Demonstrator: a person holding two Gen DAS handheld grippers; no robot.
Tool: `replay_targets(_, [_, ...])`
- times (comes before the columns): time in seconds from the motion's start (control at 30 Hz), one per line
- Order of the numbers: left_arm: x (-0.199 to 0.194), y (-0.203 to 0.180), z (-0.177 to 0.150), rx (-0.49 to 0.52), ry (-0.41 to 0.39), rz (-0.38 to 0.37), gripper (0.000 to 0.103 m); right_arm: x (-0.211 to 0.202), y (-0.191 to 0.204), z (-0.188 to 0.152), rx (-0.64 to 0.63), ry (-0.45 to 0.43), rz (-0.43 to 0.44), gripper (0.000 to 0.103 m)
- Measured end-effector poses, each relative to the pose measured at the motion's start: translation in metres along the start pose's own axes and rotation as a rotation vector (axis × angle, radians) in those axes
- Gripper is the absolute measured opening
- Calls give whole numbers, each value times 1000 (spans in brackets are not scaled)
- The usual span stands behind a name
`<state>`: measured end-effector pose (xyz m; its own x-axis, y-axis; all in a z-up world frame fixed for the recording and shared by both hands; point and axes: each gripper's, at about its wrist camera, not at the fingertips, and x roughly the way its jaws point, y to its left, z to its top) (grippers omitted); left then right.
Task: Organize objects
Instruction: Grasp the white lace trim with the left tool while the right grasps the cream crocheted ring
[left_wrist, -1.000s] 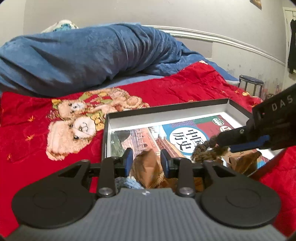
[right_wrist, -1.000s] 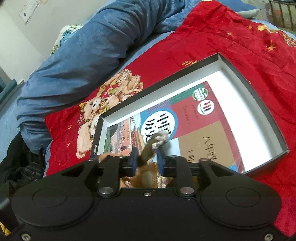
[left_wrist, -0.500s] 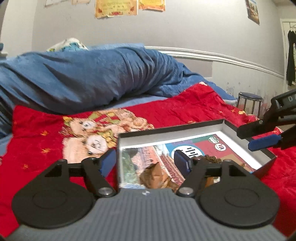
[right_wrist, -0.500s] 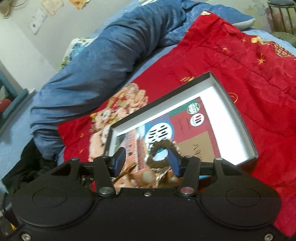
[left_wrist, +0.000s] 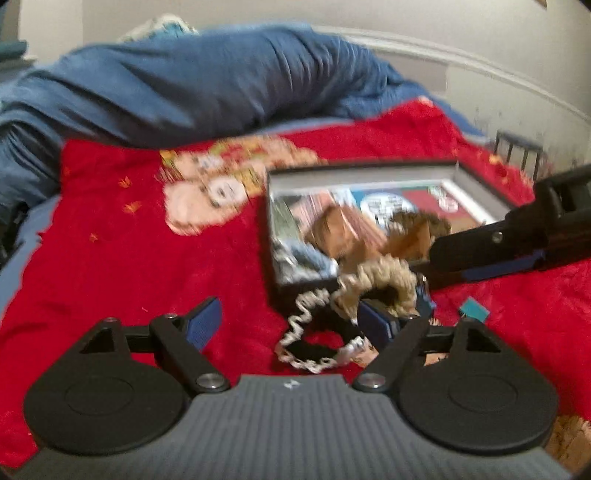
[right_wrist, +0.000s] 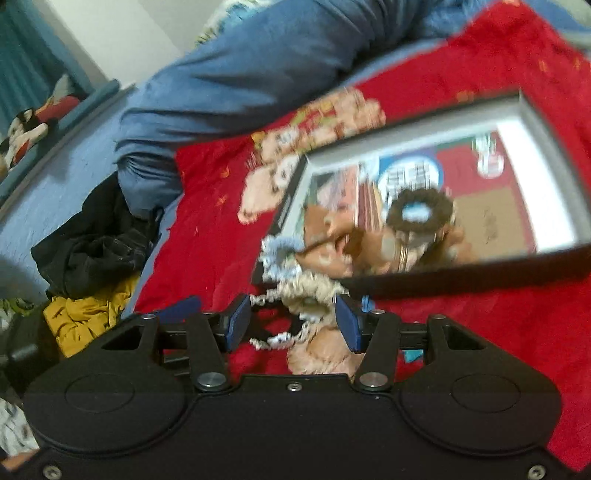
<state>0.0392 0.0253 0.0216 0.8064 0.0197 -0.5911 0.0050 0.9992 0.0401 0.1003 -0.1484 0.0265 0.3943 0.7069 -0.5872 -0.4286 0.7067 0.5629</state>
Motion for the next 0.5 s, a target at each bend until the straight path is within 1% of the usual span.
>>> replay_targets(0.1, [13, -6, -3, -19, 18, 1, 88, 10, -7, -3, 42, 20, 8, 50])
replay_targets(0.13, [16, -7, -4, -10, 24, -1, 88, 13, -7, -4, 38, 23, 3, 50])
replay_targets(0.17, [19, -10, -5, 6, 38, 4, 85, 15, -8, -4, 38, 25, 3, 50])
replay_targets(0.23, [22, -12, -8, 13, 68, 11, 66, 22, -11, -2, 63, 38, 13, 50])
replay_targets(0.27, [22, -11, -9, -10, 87, -13, 53, 25, -12, 0, 89, 50, 20, 50])
replay_targets(0.3, [21, -9, -10, -37, 100, -46, 48, 29, -15, 4, 116, 58, 17, 50])
replay_targets(0.33, [19, -9, -10, -43, 102, -58, 45, 30, -17, 6, 151, 52, 12, 50])
replay_targets(0.37, [16, -11, -10, -25, 90, -60, 39, 32, -21, 8, 181, 47, 9, 50])
replay_targets(0.4, [13, -12, -10, -6, 72, -57, 28, 33, -25, 10, 217, 43, 11, 50])
replay_targets(0.43, [11, -13, -10, 2, 60, -55, 24, 34, -29, 12, 245, 44, 21, 50])
replay_targets(0.5, [10, -13, -10, -18, 65, -62, 18, 38, -32, 14, 254, 41, 17, 50])
